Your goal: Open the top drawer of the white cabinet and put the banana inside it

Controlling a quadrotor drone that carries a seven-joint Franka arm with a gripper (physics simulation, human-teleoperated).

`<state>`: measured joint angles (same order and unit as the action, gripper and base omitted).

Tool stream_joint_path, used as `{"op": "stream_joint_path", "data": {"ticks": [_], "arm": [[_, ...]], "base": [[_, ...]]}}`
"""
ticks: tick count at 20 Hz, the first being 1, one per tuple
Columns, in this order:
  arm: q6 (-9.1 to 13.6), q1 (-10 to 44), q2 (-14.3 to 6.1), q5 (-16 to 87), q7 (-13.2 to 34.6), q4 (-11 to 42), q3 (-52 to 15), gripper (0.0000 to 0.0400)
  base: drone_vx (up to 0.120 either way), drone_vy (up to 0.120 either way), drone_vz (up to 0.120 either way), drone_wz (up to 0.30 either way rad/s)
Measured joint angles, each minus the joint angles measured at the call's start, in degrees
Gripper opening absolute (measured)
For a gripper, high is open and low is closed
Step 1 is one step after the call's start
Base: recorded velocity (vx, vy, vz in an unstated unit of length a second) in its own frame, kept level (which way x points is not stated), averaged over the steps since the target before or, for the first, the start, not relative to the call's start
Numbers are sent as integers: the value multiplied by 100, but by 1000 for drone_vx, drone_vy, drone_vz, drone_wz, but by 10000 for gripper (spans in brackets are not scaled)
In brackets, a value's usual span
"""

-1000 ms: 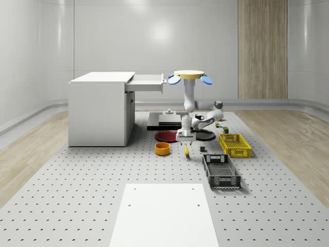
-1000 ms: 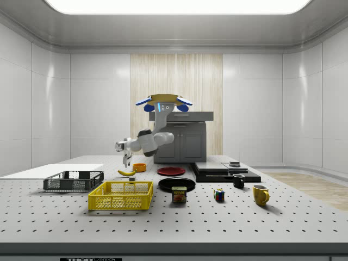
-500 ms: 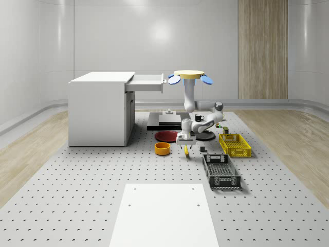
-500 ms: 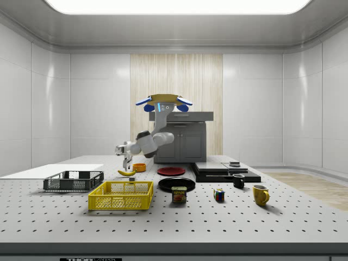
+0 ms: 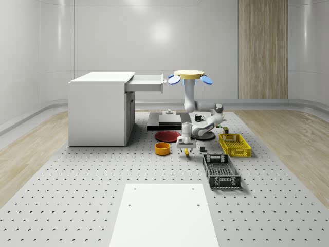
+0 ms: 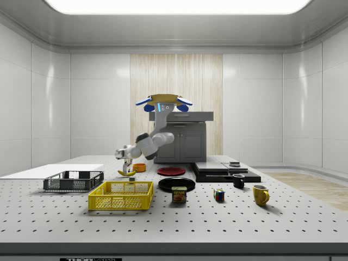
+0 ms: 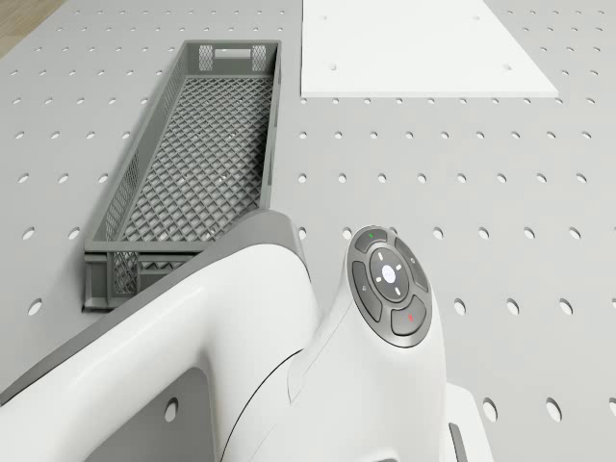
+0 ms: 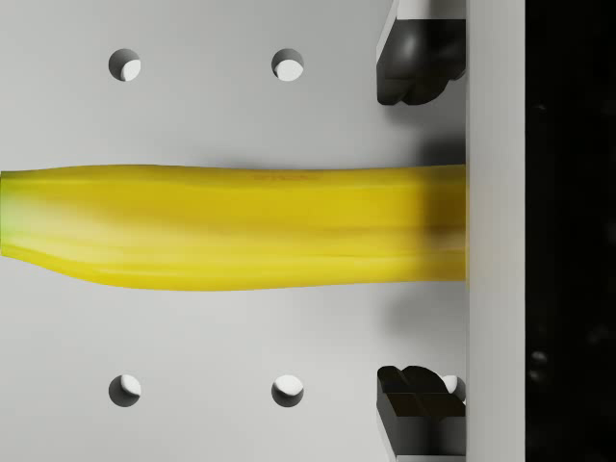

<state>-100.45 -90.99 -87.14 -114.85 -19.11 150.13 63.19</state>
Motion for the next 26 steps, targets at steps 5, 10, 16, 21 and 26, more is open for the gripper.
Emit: {"op": "stream_joint_path", "data": {"ticks": [5,10,16,21,26], "arm": [[-20,-12,95,-165,25,-85,-150,242],[16,17,166,-211,100,-98,-178,197],[211,140,180,18,224,70,93,197],[414,246,160,333,170,250,449,200],[550,305,132,598,103,367,740,200]], "base": [[0,0,0,0],[0,0,0,0],[0,0,0,0],[0,0,40,0],[-32,0,120,0]]}}
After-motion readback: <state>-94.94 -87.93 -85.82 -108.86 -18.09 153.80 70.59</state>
